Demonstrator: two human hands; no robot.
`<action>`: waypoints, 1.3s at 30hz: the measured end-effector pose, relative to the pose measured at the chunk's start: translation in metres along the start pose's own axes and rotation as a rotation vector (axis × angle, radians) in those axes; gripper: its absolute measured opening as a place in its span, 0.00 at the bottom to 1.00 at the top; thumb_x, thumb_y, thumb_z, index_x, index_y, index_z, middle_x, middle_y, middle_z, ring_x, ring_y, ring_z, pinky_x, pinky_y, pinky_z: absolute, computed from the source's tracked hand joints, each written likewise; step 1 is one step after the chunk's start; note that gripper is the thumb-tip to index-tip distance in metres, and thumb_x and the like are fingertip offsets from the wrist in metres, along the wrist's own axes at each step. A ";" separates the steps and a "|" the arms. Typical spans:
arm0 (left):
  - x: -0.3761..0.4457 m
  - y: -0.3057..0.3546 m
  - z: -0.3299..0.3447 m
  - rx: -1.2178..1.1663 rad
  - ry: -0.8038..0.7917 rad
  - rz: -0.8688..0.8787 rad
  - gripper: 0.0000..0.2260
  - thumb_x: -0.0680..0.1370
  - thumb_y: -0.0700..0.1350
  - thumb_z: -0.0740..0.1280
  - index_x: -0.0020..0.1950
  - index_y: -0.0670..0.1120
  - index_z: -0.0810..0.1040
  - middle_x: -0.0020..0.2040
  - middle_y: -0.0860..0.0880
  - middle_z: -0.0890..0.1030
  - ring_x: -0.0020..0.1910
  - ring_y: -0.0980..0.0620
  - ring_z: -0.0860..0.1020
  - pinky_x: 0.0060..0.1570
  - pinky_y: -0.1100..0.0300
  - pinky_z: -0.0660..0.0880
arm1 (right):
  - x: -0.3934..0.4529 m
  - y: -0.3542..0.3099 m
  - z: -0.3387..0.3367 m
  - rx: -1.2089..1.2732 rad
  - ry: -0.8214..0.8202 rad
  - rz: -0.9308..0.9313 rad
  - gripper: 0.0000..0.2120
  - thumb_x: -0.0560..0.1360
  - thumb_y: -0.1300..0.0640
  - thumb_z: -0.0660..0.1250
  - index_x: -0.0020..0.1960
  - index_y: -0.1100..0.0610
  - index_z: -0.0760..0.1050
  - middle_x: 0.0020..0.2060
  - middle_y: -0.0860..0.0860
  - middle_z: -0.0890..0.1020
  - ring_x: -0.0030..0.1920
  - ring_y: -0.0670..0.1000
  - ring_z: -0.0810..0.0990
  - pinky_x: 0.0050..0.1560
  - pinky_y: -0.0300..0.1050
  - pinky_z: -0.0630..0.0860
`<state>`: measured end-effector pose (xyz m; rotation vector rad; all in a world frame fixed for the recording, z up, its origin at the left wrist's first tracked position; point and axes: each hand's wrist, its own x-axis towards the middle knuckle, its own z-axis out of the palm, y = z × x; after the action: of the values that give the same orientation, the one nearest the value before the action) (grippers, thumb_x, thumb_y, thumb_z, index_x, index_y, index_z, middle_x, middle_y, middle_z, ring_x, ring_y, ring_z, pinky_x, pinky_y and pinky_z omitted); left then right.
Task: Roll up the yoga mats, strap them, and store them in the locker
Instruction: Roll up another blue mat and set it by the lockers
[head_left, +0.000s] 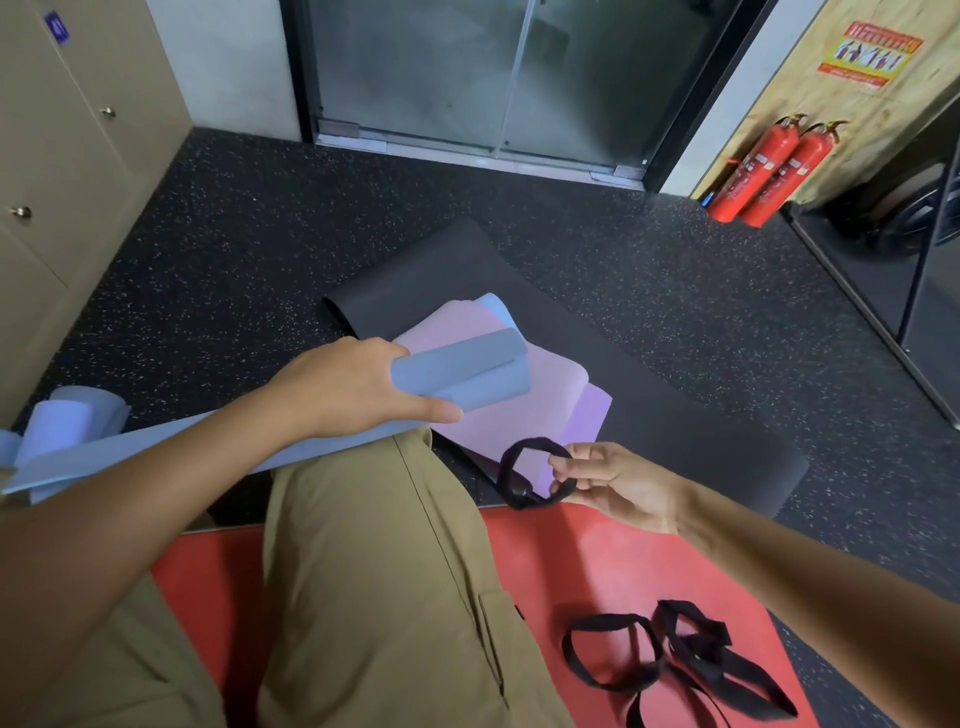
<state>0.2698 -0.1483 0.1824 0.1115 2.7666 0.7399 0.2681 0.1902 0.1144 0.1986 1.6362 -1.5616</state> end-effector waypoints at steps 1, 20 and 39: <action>-0.001 0.000 0.000 -0.004 0.003 -0.002 0.34 0.58 0.83 0.66 0.42 0.54 0.78 0.39 0.57 0.81 0.40 0.54 0.80 0.43 0.53 0.76 | 0.000 -0.002 0.005 0.085 0.000 -0.018 0.09 0.74 0.55 0.77 0.47 0.60 0.81 0.41 0.56 0.80 0.45 0.54 0.82 0.56 0.45 0.79; -0.008 -0.015 -0.003 -0.151 0.069 -0.041 0.36 0.56 0.83 0.65 0.47 0.55 0.81 0.40 0.56 0.83 0.41 0.55 0.81 0.46 0.51 0.78 | -0.008 -0.052 0.057 0.244 -0.002 -0.325 0.23 0.77 0.66 0.66 0.71 0.57 0.74 0.69 0.58 0.77 0.59 0.58 0.83 0.48 0.50 0.84; -0.023 -0.022 0.001 -0.184 0.178 -0.040 0.37 0.55 0.84 0.64 0.42 0.52 0.75 0.38 0.54 0.80 0.39 0.52 0.78 0.35 0.53 0.71 | -0.011 -0.129 0.091 -0.454 -0.029 -0.639 0.37 0.74 0.67 0.75 0.76 0.50 0.63 0.70 0.57 0.71 0.64 0.68 0.73 0.62 0.65 0.78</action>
<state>0.2925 -0.1703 0.1756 -0.0485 2.8377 1.0357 0.2350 0.0875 0.2296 -0.6414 2.1000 -1.5586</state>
